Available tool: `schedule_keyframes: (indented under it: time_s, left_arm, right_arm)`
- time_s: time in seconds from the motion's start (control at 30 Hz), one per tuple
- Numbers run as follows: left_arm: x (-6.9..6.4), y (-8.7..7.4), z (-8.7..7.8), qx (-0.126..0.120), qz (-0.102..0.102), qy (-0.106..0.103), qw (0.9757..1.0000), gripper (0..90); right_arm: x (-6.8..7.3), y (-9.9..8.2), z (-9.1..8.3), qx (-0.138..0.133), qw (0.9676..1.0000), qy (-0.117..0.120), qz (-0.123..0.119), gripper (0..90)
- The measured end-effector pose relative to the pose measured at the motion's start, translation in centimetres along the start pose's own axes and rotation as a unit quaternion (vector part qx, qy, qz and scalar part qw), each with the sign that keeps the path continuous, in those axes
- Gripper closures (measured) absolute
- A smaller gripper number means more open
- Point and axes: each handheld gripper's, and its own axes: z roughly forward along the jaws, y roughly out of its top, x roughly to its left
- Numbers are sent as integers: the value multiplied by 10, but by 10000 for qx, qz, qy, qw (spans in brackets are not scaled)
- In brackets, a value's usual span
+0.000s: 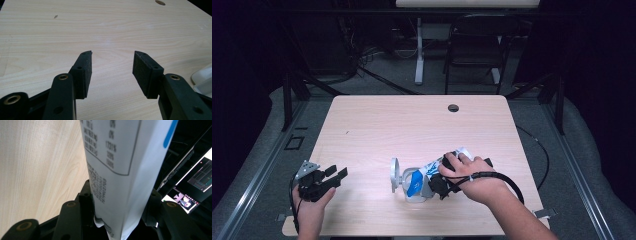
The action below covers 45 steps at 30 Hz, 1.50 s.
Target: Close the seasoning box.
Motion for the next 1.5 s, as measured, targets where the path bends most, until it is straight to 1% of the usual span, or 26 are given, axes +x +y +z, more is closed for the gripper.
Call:
schedule_keyframes:
  time_s: [0.43, 0.7, 0.83, 0.93, 1.13, 1.17, 1.5]
  left_arm:
    - [0, 0, 0, 6, 0, -2, 10000, 502]
    - [0, 0, 0, 12, -14, -8, 10000, 502]
    - [0, 0, 0, 12, -17, 0, 10000, 502]
    - [0, 0, 1, 9, 4, -5, 10000, 502]
    - [1, 0, 0, 28, -20, -8, 10000, 502]
    - [1, 0, 0, 31, -22, -11, 10000, 502]
    - [1, 0, 0, 32, -21, -4, 10000, 502]
  right_arm:
    - [0, 1, -1, 24, 9999, -66, -76, 545]
    - [1, 1, -1, 18, 9999, -84, -62, 546]
    - [0, 2, -1, 88, 9999, -86, -113, 547]
    - [0, 2, -1, 77, 9999, -90, -110, 548]
    - [0, 2, -1, 76, 9998, -104, -127, 549]
    - [1, 1, -1, 18, 9999, -106, -84, 550]
    - [0, 2, -1, 22, 9999, -108, -91, 551]
